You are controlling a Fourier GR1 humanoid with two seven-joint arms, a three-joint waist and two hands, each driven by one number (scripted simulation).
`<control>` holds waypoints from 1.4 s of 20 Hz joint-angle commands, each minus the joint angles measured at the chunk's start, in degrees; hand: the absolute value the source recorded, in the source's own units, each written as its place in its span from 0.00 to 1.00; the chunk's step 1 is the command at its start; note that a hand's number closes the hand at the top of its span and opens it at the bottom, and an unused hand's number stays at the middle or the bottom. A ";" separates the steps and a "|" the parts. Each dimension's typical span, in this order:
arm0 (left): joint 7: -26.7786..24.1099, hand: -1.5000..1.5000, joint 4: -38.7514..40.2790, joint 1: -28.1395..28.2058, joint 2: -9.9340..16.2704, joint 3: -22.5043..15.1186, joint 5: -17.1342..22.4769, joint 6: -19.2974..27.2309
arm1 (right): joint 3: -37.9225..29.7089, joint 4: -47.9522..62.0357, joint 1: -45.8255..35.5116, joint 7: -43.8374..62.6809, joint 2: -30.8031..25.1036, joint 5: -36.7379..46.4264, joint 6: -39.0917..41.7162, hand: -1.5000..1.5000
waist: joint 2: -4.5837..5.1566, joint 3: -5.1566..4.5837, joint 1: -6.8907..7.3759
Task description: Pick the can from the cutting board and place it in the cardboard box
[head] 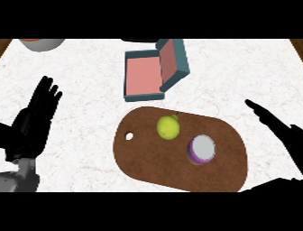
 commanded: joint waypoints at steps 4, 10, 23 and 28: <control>0.85 0.50 -0.48 0.13 -1.73 2.71 -1.75 -1.44 | -1.08 2.45 0.66 0.36 6.21 4.63 3.93 0.00 | -0.01 0.03 -0.10; 1.04 0.50 0.68 -1.72 -3.19 3.25 -3.91 -1.70 | 2.46 9.69 -4.78 0.16 13.44 13.12 2.97 0.00 | 0.04 0.03 0.02; 0.36 0.50 -0.64 1.82 -4.76 5.82 -4.63 -7.06 | 1.19 16.23 -1.27 -7.09 18.86 20.79 5.87 0.00 | 0.02 0.03 0.01; -3.38 0.50 3.16 1.52 -6.27 7.10 -5.17 -8.67 | 4.53 16.30 1.08 -7.47 22.54 25.93 5.04 0.00 | 0.02 0.02 -0.10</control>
